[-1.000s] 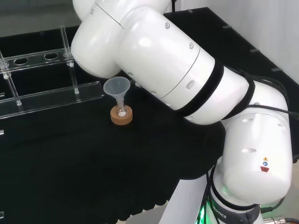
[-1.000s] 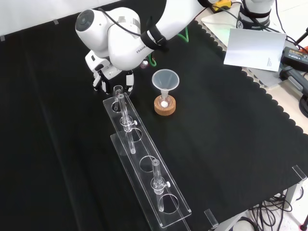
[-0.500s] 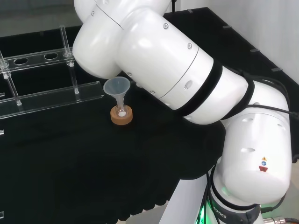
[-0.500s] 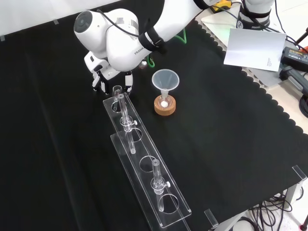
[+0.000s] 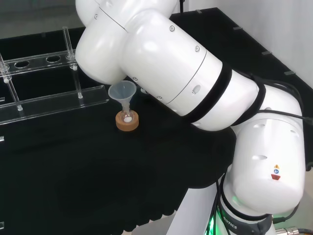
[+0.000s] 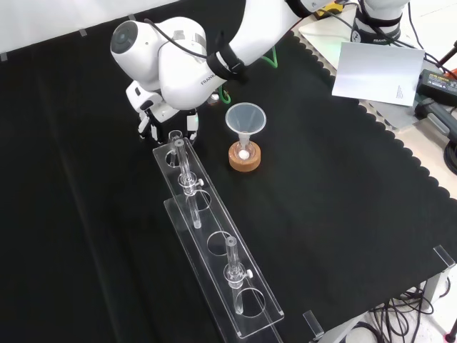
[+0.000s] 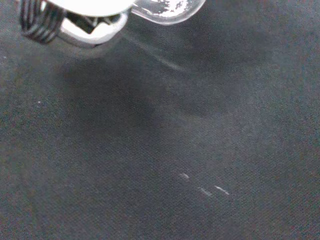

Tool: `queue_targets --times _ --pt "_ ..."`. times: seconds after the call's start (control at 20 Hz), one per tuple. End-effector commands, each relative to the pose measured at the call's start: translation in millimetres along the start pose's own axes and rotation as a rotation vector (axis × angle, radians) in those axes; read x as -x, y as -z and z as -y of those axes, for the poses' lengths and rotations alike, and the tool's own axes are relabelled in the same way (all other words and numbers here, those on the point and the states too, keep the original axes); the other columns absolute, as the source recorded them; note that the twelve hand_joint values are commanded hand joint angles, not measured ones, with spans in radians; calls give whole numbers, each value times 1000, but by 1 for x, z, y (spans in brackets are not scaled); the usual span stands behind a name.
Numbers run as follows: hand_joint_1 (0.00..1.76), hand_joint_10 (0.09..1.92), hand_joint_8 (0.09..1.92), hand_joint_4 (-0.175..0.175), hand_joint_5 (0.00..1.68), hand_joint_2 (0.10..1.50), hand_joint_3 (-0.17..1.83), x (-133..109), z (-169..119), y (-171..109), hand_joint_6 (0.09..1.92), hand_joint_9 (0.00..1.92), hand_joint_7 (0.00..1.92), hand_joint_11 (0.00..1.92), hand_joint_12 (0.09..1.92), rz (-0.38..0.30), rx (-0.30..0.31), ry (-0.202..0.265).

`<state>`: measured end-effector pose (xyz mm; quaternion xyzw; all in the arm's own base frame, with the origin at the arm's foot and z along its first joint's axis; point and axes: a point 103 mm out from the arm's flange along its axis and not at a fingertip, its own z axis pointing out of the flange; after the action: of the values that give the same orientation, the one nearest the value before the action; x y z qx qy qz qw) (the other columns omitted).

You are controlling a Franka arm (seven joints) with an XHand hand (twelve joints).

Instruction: Put the weighing funnel back on the table.

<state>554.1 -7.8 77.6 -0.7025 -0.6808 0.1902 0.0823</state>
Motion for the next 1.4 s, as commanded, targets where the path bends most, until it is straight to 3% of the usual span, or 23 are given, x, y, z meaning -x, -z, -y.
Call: queue_targets --times 0.05,0.2,0.3,0.4,0.65,0.75,0.9,0.95,1.0,1.4 --pt "1112 351 687 175 1276 791 387 -5 1 -1 565 935 498 812 1055 7 -17 2" --pt "1086 355 705 175 1192 937 152 -11 1 -1 661 914 459 808 1060 28 -32 12" --pt "1045 359 701 108 1059 913 72 -14 1 -1 619 888 433 793 1057 41 -48 15" --pt "1018 360 693 67 955 892 50 -15 1 -1 589 860 406 773 1063 51 -59 16" --pt "963 425 687 13 570 843 87 -17 4 1 610 736 310 674 1124 66 -59 30" --pt "935 464 678 3 422 813 106 -16 7 5 511 667 257 598 1175 68 -66 36" --pt "906 543 667 0 361 765 162 -17 10 9 355 572 198 505 1234 64 -67 46" --pt "897 564 664 0 358 747 189 -23 12 12 311 551 186 483 1248 175 -80 32" --pt "888 577 662 0 356 734 208 -16 14 15 282 537 178 467 1257 178 -77 24" --pt "855 602 652 2 368 683 285 -8 41 50 196 506 166 420 1282 75 16 48"
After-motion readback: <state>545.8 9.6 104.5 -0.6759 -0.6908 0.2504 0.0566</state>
